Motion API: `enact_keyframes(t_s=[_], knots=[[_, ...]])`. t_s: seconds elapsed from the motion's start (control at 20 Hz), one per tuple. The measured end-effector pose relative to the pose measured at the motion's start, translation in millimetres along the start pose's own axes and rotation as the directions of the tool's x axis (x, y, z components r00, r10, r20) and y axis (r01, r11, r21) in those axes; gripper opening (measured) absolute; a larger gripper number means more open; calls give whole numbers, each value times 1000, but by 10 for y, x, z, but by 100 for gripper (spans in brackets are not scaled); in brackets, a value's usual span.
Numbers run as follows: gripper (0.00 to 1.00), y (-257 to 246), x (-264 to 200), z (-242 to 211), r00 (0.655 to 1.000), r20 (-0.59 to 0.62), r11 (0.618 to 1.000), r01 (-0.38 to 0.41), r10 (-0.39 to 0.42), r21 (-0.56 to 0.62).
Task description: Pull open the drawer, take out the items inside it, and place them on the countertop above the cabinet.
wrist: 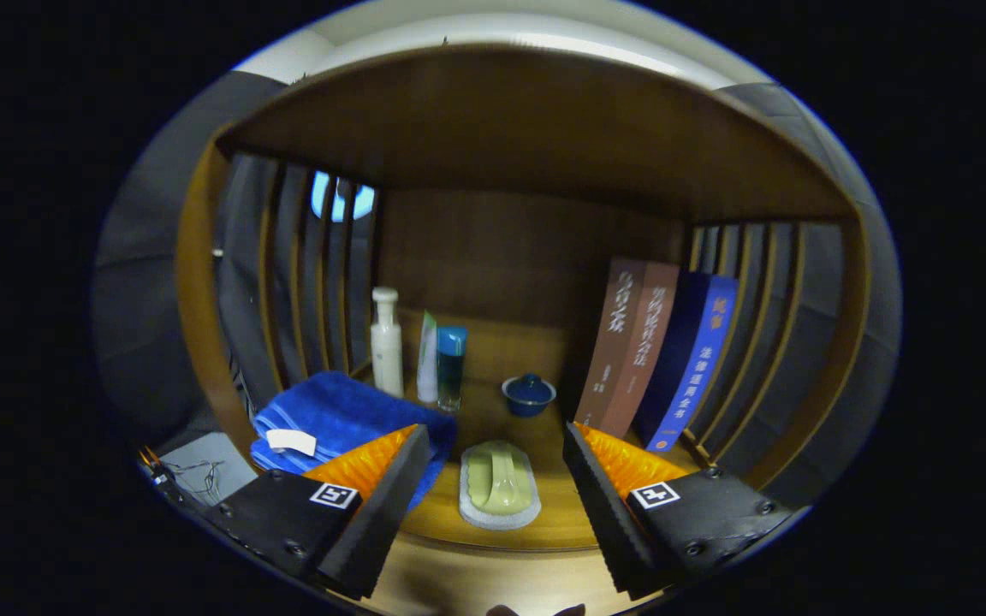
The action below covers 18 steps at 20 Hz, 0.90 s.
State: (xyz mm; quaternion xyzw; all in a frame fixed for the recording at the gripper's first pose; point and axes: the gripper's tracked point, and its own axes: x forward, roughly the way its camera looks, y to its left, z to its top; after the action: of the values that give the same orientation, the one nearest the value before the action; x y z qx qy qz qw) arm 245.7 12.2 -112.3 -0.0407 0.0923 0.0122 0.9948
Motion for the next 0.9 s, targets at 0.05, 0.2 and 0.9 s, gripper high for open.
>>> enact_keyframes(t_s=[0.05, 0.2, 0.9], knots=[[100, -10, -201, 52, 999, 39, 1000, 14, -15, 28], [100, -92, -790, 96, 991, 122, 994, 51, -62, 92], [99, -162, -2394, -1036, 990, 112, 983, 65, -85, 172]])
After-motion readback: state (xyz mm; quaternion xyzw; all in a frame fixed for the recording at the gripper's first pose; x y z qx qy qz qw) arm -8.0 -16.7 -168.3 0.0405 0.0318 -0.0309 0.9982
